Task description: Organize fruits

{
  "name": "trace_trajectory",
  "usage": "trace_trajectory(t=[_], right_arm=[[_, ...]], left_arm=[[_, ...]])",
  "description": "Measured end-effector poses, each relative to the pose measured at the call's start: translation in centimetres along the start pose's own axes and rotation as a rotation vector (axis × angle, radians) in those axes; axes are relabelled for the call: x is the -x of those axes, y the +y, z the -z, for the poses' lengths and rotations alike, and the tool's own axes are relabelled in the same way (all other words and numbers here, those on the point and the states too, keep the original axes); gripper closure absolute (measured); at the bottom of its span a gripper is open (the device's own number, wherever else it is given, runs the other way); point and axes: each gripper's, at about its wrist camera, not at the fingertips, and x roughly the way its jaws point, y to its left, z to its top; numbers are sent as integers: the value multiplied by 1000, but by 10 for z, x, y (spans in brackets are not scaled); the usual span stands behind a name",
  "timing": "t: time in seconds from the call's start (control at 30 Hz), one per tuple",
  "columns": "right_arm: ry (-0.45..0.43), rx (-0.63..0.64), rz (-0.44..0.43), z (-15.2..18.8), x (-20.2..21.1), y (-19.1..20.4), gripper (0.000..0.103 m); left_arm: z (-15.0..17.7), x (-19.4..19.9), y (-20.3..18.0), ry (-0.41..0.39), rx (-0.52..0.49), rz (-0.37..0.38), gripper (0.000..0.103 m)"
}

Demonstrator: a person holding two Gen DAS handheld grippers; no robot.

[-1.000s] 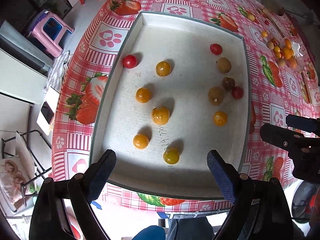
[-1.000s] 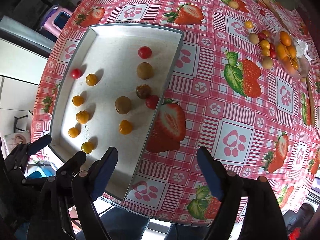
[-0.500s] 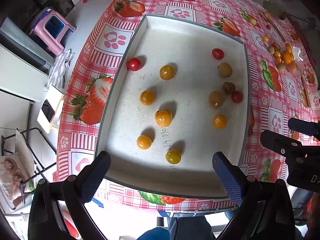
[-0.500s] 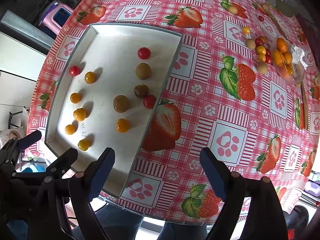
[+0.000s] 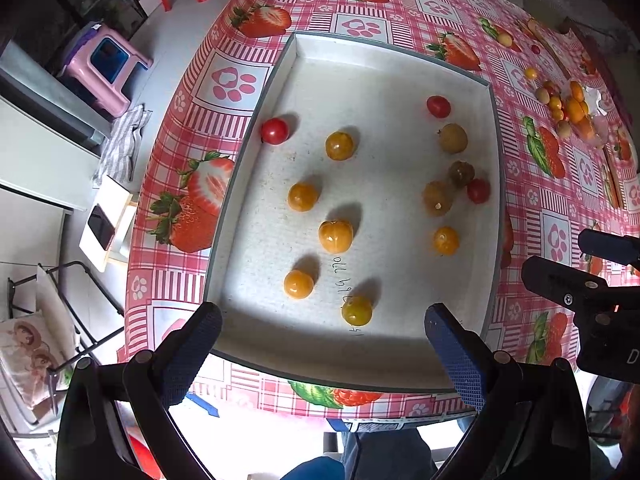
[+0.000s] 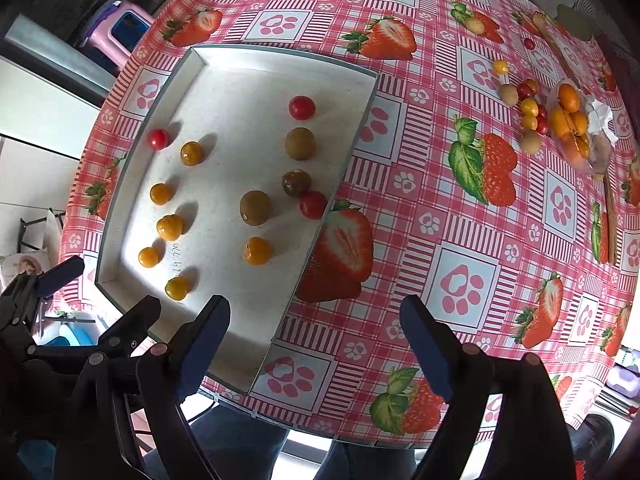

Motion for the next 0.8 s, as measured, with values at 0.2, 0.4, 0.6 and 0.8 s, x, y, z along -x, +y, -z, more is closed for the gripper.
trace_trajectory(t=[0.2,0.4,0.6,0.8], right_arm=[[2,-5,-7,2,-1,1,14],[-2,-5,-8,2,1,3,14],[-2,-4,-8,3,1,3,14],[-1,-7,-10,4,0,5,14]], left_arm=[[2,1,1,-1,-13,-5,1],[3,0,2,1,-20,-8,1],[3,-2,5,6,-24,-9,1],[2,-4,4,16,-28,-5,1]])
